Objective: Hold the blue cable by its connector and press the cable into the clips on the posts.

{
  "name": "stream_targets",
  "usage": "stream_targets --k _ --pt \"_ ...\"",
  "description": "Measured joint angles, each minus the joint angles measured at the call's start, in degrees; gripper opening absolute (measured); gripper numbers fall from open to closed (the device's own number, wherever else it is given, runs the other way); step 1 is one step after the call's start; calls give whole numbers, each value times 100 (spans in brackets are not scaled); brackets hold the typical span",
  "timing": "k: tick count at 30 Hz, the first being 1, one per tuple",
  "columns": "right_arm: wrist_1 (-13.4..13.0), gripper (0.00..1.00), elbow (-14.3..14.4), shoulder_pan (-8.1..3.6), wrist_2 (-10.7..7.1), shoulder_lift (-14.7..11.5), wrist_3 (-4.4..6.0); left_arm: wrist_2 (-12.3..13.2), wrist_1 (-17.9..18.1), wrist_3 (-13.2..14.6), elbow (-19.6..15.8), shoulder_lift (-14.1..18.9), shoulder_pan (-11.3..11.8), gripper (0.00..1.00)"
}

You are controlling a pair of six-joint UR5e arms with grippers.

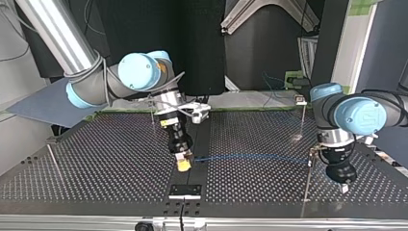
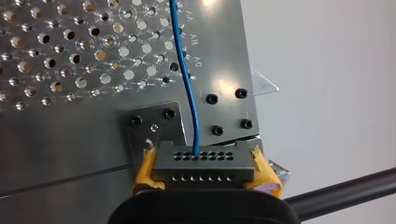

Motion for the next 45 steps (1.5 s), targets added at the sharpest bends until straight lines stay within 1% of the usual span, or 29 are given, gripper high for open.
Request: stream_targets --k 1,2,4,5,6,8,9,10,11,17,18,19,20,21,23,24,25,27,30,35,40,45 --pt "6 0 -41 -10 -2 39 3 4 5 -4 4 -5 4 0" --pt "8 0 -68 -18 -3 67 5 1 7 -7 6 -8 8 3" --pt "12 0 -110 -39 0 121 14 -17 4 -6 9 -11 15 3" --pt "11 0 -121 -48 3 135 20 -27 -1 -4 9 -11 16 7" --pt "10 0 -129 -56 5 145 25 -38 -8 1 9 -11 18 7" --pt "8 0 -140 -67 3 162 32 -51 -15 7 9 -11 19 31" --pt "7 0 -142 -72 2 166 33 -57 -21 10 10 -12 19 31" --pt "7 0 -143 -79 -1 171 35 -65 -29 8 10 -12 19 41" --pt "8 0 -144 -82 -4 172 35 -81 -44 8 10 -12 20 44" --pt "27 0 -146 -92 -21 175 37 -284 -224 31 11 -13 15 44" --pt "32 0 -146 -93 -21 175 37 -276 -233 6 11 -13 19 44" --pt "39 0 -146 -92 -22 176 37 -253 -237 -18 11 -13 22 47" --pt "47 0 -147 -92 -22 176 37 -218 -241 -38 11 -12 25 52" --pt "56 0 -146 -92 -22 176 37 -166 -245 -59 10 -12 29 52" --pt "81 0 -146 -92 -23 176 37 -72 -254 -73 8 -13 33 77" --pt "93 0 -146 -93 -23 176 38 -18 -261 -72 6 -13 33 77" --pt "105 0 -146 -95 -23 176 38 14 -267 -69 6 -13 34 99" --pt "118 0 -146 -96 -23 176 39 47 -310 -60 7 -12 35 99" --pt "125 0 -149 -97 -23 176 41 24 -420 -80 4 -12 41 99" --pt "132 0 -153 -96 -23 176 44 -26 -663 -265 3 -12 88 99" --pt "165 0 -159 -105 -22 173 43 146 -948 -487 -24 -7 157 99" --pt "179 0 -163 -115 -23 173 45 377 -1190 -576 -111 -1 201 99"
